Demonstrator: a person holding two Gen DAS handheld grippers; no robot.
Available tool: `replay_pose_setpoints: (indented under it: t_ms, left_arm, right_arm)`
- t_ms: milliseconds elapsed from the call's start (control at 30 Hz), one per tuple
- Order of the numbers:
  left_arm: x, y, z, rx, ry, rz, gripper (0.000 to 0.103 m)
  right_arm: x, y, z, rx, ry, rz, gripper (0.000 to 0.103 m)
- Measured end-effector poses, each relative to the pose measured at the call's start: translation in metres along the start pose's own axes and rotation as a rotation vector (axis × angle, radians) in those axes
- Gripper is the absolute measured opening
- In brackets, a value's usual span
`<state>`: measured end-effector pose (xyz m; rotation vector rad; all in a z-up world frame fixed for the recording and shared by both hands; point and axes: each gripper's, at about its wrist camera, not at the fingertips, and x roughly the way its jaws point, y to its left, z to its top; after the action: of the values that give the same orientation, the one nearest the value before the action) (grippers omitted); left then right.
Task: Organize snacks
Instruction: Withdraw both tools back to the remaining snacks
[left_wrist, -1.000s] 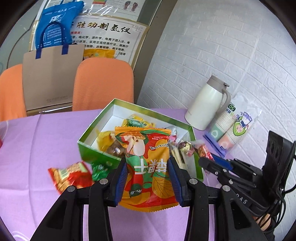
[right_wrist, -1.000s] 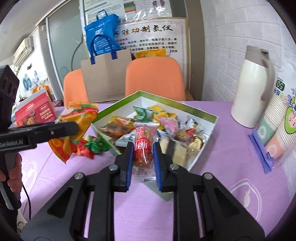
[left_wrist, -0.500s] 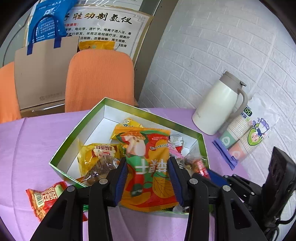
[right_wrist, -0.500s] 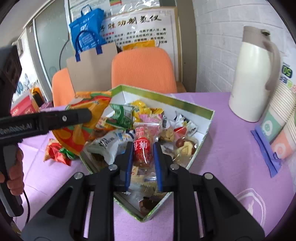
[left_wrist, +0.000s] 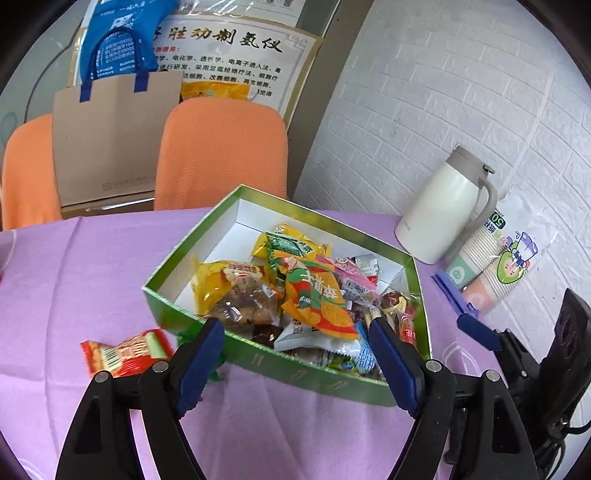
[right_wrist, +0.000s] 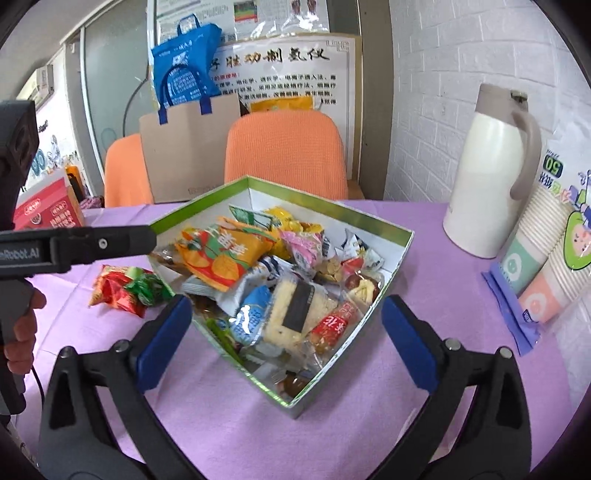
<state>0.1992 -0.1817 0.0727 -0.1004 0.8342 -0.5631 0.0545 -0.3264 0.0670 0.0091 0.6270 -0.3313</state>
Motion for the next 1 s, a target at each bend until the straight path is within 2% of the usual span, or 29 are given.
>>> replay_pose_setpoints:
  t_ms: [133, 267, 400, 667, 867, 1000]
  left_arm:
    - [-0.028, 0.011, -0.016, -0.016, -0.03, 0.068, 0.083]
    - [-0.052, 0.026, -0.039, -0.046, -0.063, 0.087, 0.083]
    - [-0.065, 0.042, -0.067, -0.058, -0.057, 0.136, 0.083]
    - [-0.077, 0.091, -0.112, -0.148, -0.012, 0.218, 0.083]
    - [-0.087, 0.126, -0.122, -0.222, -0.015, 0.241, 0.083]
    - [-0.089, 0.139, -0.117, -0.219, -0.022, 0.245, 0.083]
  right_arm:
    - [-0.016, 0.012, -0.002, -0.012, -0.009, 0.0, 0.102]
    - [-0.028, 0.031, -0.01, -0.026, -0.015, -0.003, 0.102]
    - [-0.032, 0.051, -0.02, -0.033, -0.006, 0.025, 0.102]
    - [-0.014, 0.1, -0.033, -0.1, 0.053, 0.072, 0.102]
    - [0.003, 0.132, -0.035, -0.135, 0.093, 0.117, 0.102]
    - [0.015, 0.146, -0.028, -0.138, 0.106, 0.149, 0.102]
